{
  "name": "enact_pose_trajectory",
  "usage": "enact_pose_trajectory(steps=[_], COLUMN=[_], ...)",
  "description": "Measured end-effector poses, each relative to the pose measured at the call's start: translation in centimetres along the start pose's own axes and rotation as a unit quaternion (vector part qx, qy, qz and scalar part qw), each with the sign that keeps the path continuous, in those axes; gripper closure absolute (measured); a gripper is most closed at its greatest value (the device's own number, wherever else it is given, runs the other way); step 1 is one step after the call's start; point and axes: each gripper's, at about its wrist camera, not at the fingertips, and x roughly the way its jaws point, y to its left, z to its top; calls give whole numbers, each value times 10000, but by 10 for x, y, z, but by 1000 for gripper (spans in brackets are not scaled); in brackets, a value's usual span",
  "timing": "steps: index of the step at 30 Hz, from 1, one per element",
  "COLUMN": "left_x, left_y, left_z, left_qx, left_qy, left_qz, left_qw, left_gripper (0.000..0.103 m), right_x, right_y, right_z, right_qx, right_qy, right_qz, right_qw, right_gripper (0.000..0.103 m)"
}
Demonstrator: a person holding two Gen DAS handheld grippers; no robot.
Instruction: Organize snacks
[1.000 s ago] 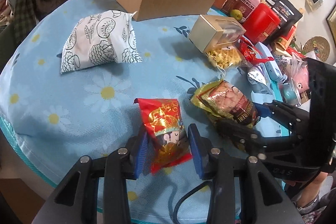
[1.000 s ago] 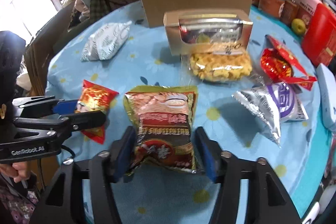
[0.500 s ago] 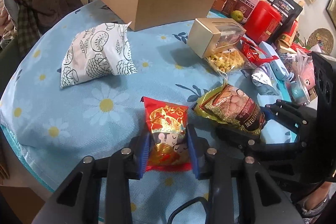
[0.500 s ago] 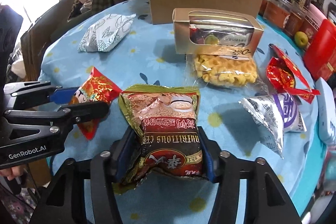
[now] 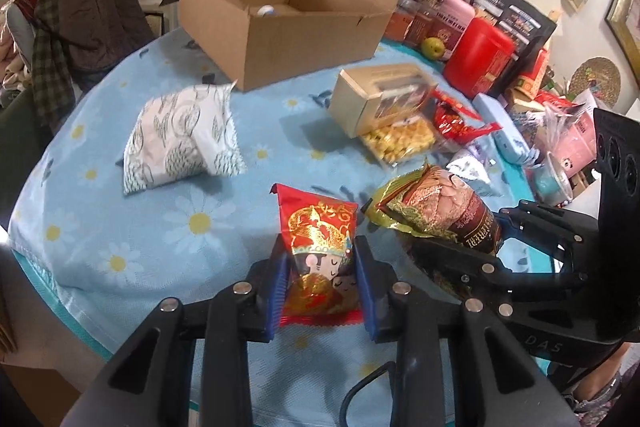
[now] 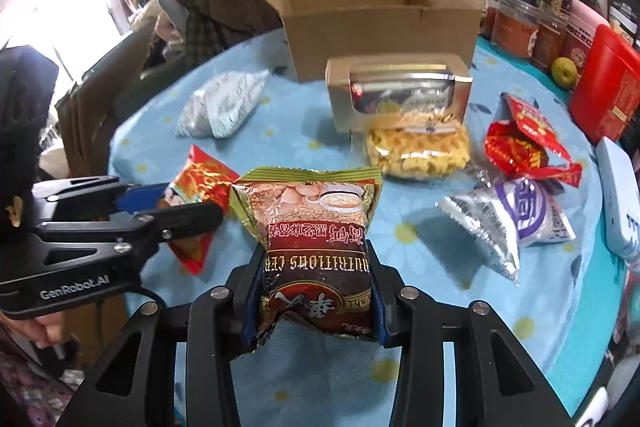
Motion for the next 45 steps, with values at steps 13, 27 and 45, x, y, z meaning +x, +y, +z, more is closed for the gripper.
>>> enact_pose_trajectory(steps=[13, 27, 45], left_x=[-43, -70, -29], left_y=[-17, -28, -9], left_z=[40, 113, 180], left_qx=[208, 481, 427], left_qy=[-850, -1796, -1774], left_qz=[-145, -258, -107], left_qw=[9961, 9822, 9832], left_gripper=[72, 72, 81], right_x=[-43, -77, -42], right_y=[1, -5, -37], right_z=[41, 108, 173], right_qx=[-251, -617, -575], right_qy=[-676, -1598, -1699], right_qz=[-80, -213, -326], right_qw=[9974, 9850, 9832], right_gripper=[61, 61, 61])
